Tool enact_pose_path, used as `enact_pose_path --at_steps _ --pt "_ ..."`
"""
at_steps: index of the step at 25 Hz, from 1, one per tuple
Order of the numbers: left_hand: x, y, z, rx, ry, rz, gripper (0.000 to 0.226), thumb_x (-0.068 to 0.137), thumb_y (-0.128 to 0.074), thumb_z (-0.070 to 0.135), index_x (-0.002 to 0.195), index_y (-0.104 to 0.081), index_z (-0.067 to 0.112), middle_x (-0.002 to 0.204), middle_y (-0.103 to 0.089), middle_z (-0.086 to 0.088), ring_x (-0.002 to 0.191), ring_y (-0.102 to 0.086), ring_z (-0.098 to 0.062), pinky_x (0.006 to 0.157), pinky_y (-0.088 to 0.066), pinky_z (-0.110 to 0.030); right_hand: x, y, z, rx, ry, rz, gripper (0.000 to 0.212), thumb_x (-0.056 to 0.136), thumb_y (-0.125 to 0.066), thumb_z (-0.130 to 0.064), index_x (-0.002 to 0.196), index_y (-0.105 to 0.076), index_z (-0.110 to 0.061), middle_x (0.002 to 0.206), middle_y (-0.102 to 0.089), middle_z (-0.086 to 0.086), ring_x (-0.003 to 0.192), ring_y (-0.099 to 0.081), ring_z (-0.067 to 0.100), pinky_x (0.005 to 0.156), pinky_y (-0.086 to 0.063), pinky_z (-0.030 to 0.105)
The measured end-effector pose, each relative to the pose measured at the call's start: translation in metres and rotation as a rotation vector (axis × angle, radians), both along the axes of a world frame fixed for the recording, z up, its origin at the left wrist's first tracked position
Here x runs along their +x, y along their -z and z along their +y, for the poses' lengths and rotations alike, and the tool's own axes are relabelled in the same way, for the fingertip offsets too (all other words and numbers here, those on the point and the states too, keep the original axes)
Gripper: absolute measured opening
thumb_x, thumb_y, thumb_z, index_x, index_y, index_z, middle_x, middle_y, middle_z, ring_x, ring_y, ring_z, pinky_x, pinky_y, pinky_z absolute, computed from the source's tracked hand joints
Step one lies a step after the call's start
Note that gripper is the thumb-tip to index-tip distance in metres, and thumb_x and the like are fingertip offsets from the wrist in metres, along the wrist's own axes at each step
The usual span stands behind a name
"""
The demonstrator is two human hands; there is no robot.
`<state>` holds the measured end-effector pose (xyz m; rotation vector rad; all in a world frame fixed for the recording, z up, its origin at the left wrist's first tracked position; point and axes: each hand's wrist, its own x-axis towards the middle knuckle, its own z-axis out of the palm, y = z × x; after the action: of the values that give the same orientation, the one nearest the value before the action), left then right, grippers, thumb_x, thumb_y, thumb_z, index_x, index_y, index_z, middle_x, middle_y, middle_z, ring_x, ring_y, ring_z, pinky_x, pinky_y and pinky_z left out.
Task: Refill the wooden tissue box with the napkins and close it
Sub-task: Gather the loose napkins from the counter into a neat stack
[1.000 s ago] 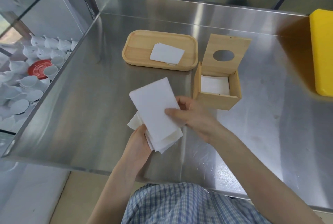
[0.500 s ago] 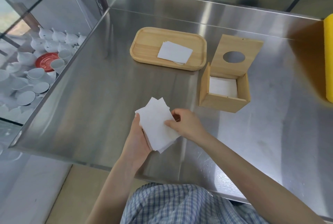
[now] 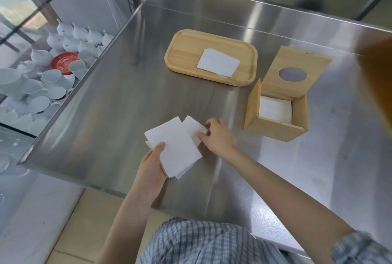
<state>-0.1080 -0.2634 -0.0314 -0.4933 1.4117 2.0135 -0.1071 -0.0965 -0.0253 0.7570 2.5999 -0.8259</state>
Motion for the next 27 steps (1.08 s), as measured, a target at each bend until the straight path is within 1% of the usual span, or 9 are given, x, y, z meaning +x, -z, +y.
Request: enact_pose_path --at_steps 4,9,12,14,16,19,22,25,27 --pt "-0.009 -0.001 -0.007 -0.020 -0.030 0.008 0.022 0.096 -0.040 0.021 0.089 -0.060 0.014 0.064 -0.075 0.009 0.060 -0.070 -0.008 0.057 -0.049 -0.028 -0.005 0.005 -0.015 0.102 -0.117 -0.011 0.041 0.091 -0.053 -0.026 0.125 -0.044 -0.005 0.131 -0.043 0.014 0.124 -0.042 0.032 0.094 -0.044 0.039" --pt "-0.009 -0.002 -0.007 -0.044 -0.030 -0.007 0.022 0.096 -0.040 0.021 0.089 -0.060 0.014 0.069 -0.074 0.006 0.069 -0.067 -0.015 0.055 -0.045 -0.029 0.000 0.009 -0.015 0.091 -0.121 -0.004 0.031 0.091 -0.049 -0.020 0.117 -0.052 -0.005 0.127 -0.048 0.013 0.119 -0.046 0.031 0.093 -0.043 0.038" --pt "-0.008 -0.003 -0.006 -0.049 -0.027 -0.012 0.021 0.096 -0.041 0.021 0.091 -0.060 0.013 0.077 -0.072 0.002 0.072 -0.065 -0.016 0.053 -0.049 -0.027 0.004 0.011 -0.012 0.022 -0.069 0.047 0.025 0.088 -0.050 -0.016 0.111 -0.056 -0.008 0.121 -0.054 0.011 0.114 -0.051 0.029 0.088 -0.044 0.035" --pt "-0.008 -0.004 -0.006 -0.064 -0.020 -0.008 0.020 0.095 -0.042 0.021 0.091 -0.060 0.014 0.078 -0.072 0.002 0.069 -0.066 -0.015 0.048 -0.050 -0.023 0.009 0.010 -0.008 -0.077 0.011 0.121 0.019 0.087 -0.051 -0.014 0.104 -0.057 -0.009 0.108 -0.061 0.009 0.103 -0.056 0.028 0.079 -0.042 0.031" --pt "-0.007 -0.005 -0.005 -0.077 -0.021 -0.015 0.019 0.095 -0.042 0.021 0.092 -0.059 0.014 0.086 -0.069 -0.001 0.075 -0.064 -0.017 0.047 -0.050 -0.022 0.016 0.008 -0.004 -0.211 0.106 0.185 0.012 0.087 -0.052 -0.013 0.098 -0.057 -0.010 0.092 -0.060 0.004 0.089 -0.054 0.022 0.073 -0.038 0.026" --pt "-0.004 -0.007 -0.004 -0.056 -0.012 -0.032 0.018 0.095 -0.042 0.021 0.095 -0.058 0.013 0.088 -0.068 -0.001 0.078 -0.063 -0.018 0.047 -0.050 -0.022 0.024 -0.003 0.007 -0.340 0.231 0.281 0.008 0.088 -0.055 -0.012 0.096 -0.054 -0.015 0.091 -0.056 -0.002 0.088 -0.052 0.015 0.076 -0.039 0.023" --pt "-0.001 -0.004 -0.003 -0.012 0.004 -0.059 0.019 0.095 -0.043 0.021 0.094 -0.059 0.012 0.089 -0.070 -0.002 0.082 -0.065 -0.019 0.061 -0.050 -0.031 0.033 -0.034 0.019 -0.573 0.322 0.403 0.012 0.089 -0.057 -0.009 0.088 -0.059 -0.020 0.093 -0.057 0.003 0.087 -0.054 0.014 0.075 -0.043 0.025" --pt "0.001 -0.003 0.005 0.073 0.025 -0.109 0.021 0.095 -0.043 0.020 0.099 -0.061 0.009 0.083 -0.076 -0.002 0.074 -0.072 -0.015 0.060 -0.057 -0.028 0.046 -0.072 0.024 -1.003 0.235 0.426 0.020 0.091 -0.055 -0.007 0.085 -0.061 -0.025 0.082 -0.065 -0.004 0.072 -0.062 0.005 0.066 -0.052 0.015" --pt "0.003 -0.007 0.016 0.113 0.103 -0.142 0.022 0.095 -0.042 0.019 0.105 -0.058 0.007 0.085 -0.074 -0.003 0.069 -0.072 -0.011 0.057 -0.058 -0.026 0.051 -0.081 0.022 -1.076 0.150 0.377 0.020 0.091 -0.055 -0.007 0.089 -0.062 -0.026 0.077 -0.066 -0.009 0.067 -0.064 0.001 0.063 -0.053 0.013"
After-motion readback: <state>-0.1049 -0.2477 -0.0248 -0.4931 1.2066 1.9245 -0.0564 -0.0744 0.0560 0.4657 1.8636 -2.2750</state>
